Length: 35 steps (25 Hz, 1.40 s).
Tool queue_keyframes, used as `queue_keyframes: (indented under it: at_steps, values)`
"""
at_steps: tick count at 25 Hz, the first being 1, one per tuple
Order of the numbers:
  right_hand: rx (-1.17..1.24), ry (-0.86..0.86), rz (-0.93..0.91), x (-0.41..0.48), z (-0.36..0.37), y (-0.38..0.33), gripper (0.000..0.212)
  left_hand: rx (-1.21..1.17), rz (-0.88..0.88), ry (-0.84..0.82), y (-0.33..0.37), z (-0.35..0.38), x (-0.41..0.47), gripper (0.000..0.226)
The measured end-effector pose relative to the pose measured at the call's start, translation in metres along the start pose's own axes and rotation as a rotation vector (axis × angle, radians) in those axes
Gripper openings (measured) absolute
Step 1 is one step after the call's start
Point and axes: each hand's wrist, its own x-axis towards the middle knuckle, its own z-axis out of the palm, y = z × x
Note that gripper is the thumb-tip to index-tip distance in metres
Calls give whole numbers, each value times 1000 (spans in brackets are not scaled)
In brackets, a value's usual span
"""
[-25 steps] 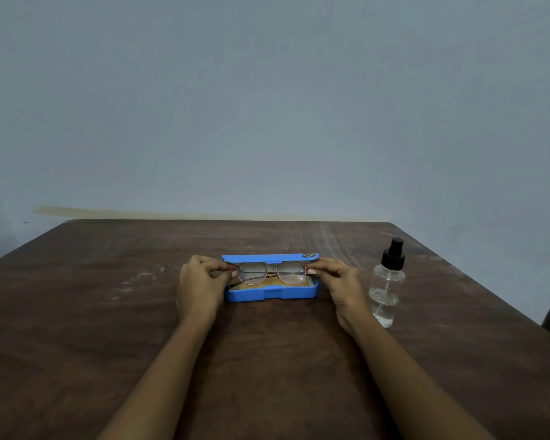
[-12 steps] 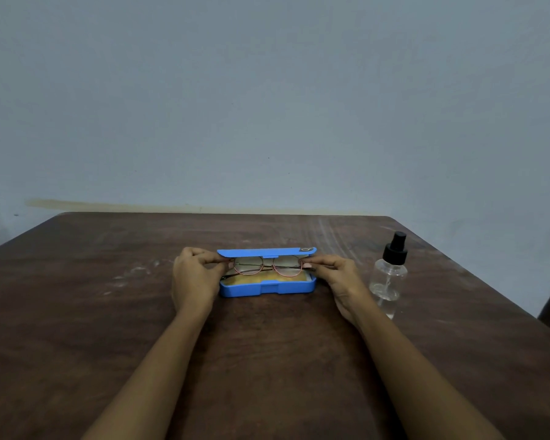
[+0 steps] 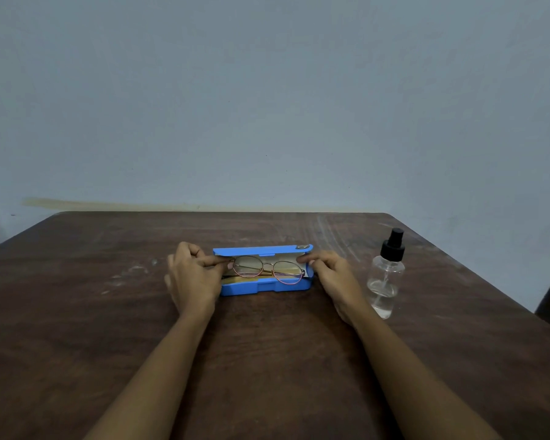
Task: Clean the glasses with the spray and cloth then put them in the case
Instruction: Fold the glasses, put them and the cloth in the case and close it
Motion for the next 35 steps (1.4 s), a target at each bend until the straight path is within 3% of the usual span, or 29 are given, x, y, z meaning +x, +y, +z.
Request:
queue_keyframes:
  at_steps: [2, 8, 13, 18, 25, 28, 30, 33, 35]
  values:
    - [-156, -32, -60, -4, -2, -4, 24, 15, -8, 6, -4, 2, 2, 13]
    - [-323, -98, -93, -5, -13, -15, 15, -10, -21, 23, 1, -2, -2, 11]
    - [-504, -132, -42, 0, -14, -28, 15, -23, -39, 14, 6, -7, -5, 41]
    - [-509, -45, -34, 0, -7, -25, 14, -29, -44, -8, 0, -1, -1, 9]
    - [-205, 61, 13, -3, -3, -21, 14, -46, -28, -69, 1, -6, 1, 15]
    - [-163, 63, 24, -1, 0, -17, 13, -49, -40, -59, 2, -8, 1, 41]
    - [-190, 47, 39, 0, 0, -16, 12, -15, -30, -80, -1, -7, 2, 36]
    - [-286, 11, 46, 2, 1, -17, 11, 116, 50, -114, -8, -4, 4, 9]
    - [-356, 3, 35, 3, 2, -17, 10, 206, 114, -137, -11, -4, 6, 13]
